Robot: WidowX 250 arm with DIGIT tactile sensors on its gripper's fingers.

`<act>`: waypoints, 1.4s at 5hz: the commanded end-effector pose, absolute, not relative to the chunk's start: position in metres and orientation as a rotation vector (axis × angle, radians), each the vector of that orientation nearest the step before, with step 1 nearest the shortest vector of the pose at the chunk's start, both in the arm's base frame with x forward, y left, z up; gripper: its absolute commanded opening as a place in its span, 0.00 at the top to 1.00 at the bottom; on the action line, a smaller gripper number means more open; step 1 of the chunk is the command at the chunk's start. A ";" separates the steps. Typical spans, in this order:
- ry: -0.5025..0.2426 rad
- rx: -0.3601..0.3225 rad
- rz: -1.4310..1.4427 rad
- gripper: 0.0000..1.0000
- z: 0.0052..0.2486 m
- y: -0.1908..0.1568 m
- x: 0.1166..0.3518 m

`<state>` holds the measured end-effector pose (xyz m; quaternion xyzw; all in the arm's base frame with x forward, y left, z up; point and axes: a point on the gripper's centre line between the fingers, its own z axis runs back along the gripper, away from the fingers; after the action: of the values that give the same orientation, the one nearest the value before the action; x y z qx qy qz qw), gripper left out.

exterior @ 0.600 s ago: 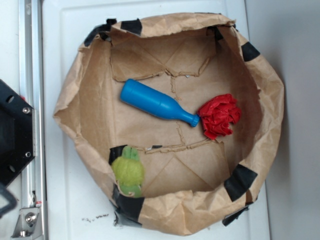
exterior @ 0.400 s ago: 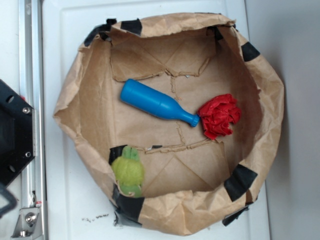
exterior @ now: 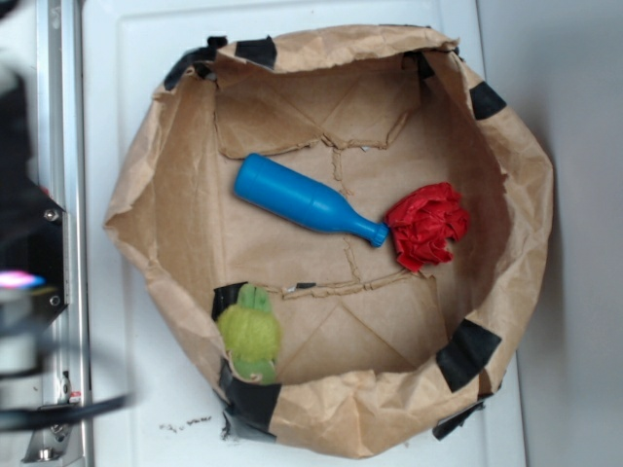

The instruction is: Grab the blue bottle.

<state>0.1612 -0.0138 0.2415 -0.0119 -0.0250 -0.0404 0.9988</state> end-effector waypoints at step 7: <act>-0.107 -0.036 -0.967 0.00 0.128 0.003 0.279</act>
<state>0.2775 0.0131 0.1124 -0.0334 -0.0257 -0.4542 0.8899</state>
